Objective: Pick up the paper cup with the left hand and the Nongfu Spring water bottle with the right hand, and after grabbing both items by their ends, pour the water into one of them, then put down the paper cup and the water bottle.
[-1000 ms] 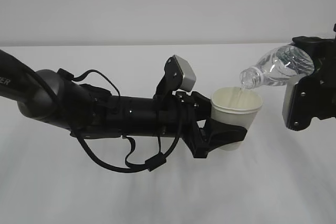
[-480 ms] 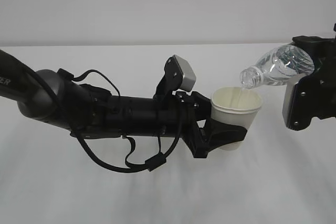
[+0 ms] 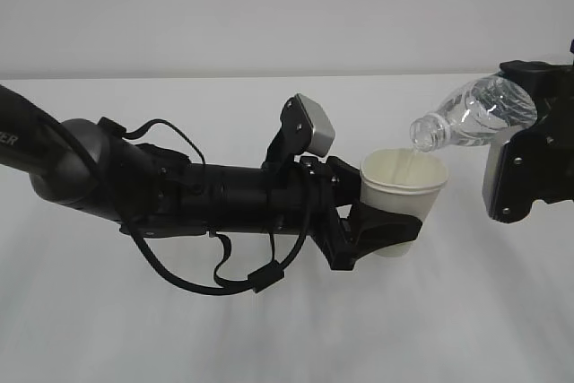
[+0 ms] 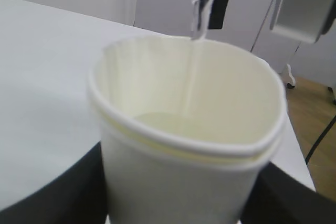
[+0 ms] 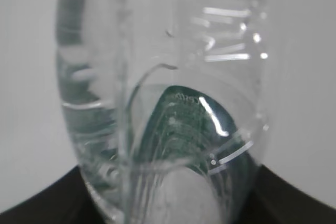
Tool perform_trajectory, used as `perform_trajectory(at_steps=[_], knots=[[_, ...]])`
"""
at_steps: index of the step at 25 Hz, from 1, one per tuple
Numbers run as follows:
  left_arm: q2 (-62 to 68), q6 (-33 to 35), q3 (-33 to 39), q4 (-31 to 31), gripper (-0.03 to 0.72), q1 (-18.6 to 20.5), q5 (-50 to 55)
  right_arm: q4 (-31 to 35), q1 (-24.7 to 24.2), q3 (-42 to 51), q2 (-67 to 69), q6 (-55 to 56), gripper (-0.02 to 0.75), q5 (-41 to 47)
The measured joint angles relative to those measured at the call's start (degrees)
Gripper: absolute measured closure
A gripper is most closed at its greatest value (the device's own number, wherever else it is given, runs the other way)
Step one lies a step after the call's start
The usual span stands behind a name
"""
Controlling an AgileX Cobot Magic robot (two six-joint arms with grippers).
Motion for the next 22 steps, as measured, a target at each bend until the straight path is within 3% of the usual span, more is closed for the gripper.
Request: perform_trajectory(at_steps=[22], knots=[[0.00,0.00,0.00,-0.15,0.219,0.00,0.00,0.00,0.00,0.00,0.00,-0.12,0.329,-0.02]])
